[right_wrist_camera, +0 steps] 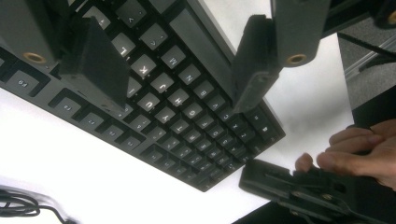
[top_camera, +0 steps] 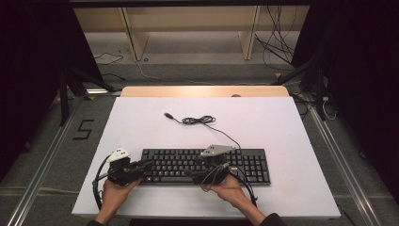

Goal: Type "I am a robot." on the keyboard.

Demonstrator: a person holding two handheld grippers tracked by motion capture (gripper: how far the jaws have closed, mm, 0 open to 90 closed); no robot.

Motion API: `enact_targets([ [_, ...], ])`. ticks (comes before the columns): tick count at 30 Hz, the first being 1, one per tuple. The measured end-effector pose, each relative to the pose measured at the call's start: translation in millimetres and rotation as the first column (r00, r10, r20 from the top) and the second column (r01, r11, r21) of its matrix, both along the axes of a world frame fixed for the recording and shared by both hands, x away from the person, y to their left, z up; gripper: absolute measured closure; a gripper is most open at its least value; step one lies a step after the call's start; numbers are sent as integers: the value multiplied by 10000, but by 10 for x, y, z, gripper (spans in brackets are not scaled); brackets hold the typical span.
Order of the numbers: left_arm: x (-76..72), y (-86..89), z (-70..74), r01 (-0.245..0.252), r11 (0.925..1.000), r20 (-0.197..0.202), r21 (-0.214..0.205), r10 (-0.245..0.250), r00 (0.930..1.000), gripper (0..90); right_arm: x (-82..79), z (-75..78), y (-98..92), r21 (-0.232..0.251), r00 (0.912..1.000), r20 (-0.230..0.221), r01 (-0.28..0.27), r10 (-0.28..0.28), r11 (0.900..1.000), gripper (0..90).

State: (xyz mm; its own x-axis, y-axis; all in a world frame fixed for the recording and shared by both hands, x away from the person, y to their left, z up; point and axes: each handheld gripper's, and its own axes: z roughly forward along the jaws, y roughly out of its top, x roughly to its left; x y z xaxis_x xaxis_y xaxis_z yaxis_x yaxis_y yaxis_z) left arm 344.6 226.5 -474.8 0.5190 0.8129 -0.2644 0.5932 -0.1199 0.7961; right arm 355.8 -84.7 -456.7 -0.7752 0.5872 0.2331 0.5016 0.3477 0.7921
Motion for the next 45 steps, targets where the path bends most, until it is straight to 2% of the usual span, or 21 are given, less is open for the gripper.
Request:
enact_targets([
  [6,31,-25,-42,68,9994,-259,338,-59,9996,829,-7,14,-13,41,10000,48,47,-47,10000,341],
  [14,56,-70,-83,182,9980,-413,604,-157,9990,880,-23,25,-20,55,9998,178,32,-33,10000,323],
  [26,76,-89,-108,205,9969,-488,762,-168,9987,887,-55,26,-29,17,9997,262,3,-3,10000,324],
  [45,98,-102,-129,272,9968,-782,756,-212,9967,890,-80,36,-62,49,9996,286,52,-53,10000,325],
])
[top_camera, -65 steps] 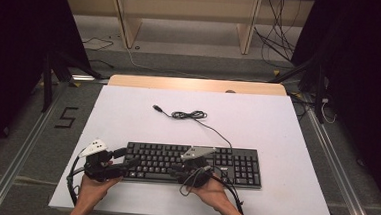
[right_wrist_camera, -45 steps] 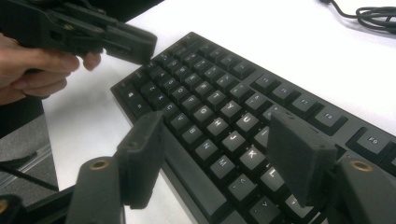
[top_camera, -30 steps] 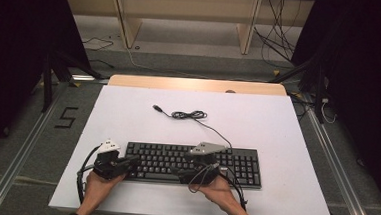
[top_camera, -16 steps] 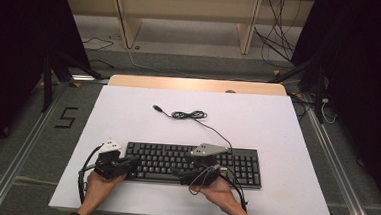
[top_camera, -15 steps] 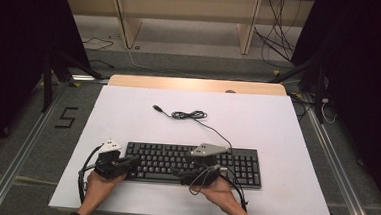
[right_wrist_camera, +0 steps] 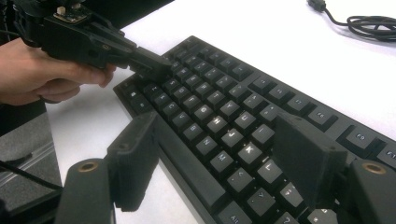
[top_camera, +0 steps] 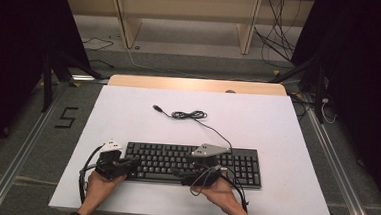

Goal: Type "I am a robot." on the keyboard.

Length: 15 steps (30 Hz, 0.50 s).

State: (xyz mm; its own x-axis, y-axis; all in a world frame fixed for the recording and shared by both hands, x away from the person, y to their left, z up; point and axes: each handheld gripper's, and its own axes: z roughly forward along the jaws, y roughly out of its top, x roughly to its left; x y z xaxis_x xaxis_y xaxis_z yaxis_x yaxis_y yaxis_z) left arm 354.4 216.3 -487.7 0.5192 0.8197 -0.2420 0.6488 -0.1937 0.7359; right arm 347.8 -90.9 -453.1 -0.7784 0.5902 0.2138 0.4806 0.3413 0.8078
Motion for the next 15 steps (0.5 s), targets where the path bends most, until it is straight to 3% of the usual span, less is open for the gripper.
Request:
enact_targets([
  [5,-5,4,16,-3,10000,76,-50,3,10000,888,0,4,-3,42,10000,23,19,-19,10000,325],
  [15,-50,51,114,-41,9980,501,-628,72,9987,798,9,9,-13,116,9999,77,92,-93,9999,325],
])
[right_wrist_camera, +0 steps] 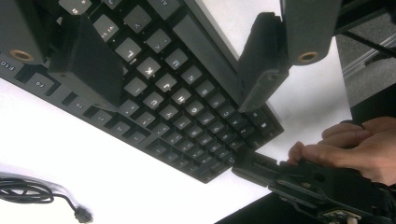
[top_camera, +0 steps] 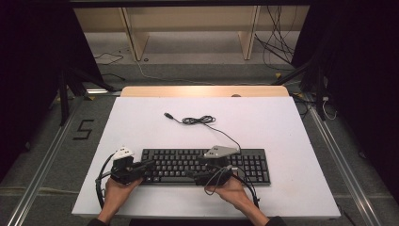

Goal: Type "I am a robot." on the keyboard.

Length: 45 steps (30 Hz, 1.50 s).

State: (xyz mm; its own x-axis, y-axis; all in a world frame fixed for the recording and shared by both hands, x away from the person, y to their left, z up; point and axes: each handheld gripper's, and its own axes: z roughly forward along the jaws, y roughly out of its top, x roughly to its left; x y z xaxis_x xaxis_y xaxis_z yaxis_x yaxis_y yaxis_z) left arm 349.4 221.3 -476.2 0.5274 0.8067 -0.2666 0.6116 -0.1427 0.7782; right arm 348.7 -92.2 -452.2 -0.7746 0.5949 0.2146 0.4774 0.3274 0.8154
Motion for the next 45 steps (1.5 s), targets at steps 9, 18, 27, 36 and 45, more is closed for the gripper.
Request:
enact_targets([
  [9,-66,1,49,33,9991,21,-414,-33,10000,576,6,-11,10,-29,10000,13,53,-53,10000,413],
  [18,-118,0,75,153,9977,113,-667,-145,9998,410,33,-39,11,-271,9995,-105,281,-284,9992,564],
  [27,-155,-43,102,476,9951,433,-871,-439,9981,342,54,-79,56,-488,9997,-145,189,-196,9986,802],
  [36,-157,-62,99,637,9944,474,-840,-599,9971,319,91,-173,157,-902,9993,-375,51,-85,9959,900],
  [45,-155,-63,99,663,9942,469,-844,-625,9969,318,114,-253,230,-1249,9985,-544,21,-90,9922,900],
])
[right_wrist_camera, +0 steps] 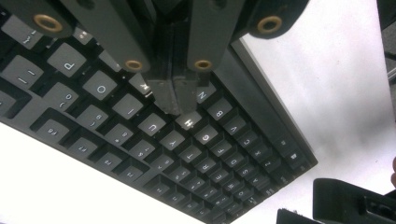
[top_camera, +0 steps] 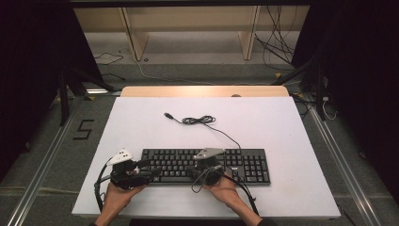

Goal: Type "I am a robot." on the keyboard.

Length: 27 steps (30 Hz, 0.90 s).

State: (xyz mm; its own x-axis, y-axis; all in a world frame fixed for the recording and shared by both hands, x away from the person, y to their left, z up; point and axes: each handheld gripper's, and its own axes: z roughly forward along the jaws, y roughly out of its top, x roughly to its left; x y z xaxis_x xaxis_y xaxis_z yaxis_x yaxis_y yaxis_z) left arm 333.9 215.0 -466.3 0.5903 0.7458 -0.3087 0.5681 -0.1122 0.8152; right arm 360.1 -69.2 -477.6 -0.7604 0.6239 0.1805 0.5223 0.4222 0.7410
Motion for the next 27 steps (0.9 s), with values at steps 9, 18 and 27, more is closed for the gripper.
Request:
enact_targets([
  [9,2,7,1,-30,10000,4,-25,30,10000,318,0,-34,26,-227,10000,-17,21,-21,9997,900],
  [18,1,13,2,-66,10000,-1,-56,66,10000,318,-17,-65,39,-422,9999,119,-19,24,9991,900],
  [27,18,37,-5,-124,9999,7,3,124,9999,317,-16,23,-51,473,9999,-51,93,-91,9988,737],
])
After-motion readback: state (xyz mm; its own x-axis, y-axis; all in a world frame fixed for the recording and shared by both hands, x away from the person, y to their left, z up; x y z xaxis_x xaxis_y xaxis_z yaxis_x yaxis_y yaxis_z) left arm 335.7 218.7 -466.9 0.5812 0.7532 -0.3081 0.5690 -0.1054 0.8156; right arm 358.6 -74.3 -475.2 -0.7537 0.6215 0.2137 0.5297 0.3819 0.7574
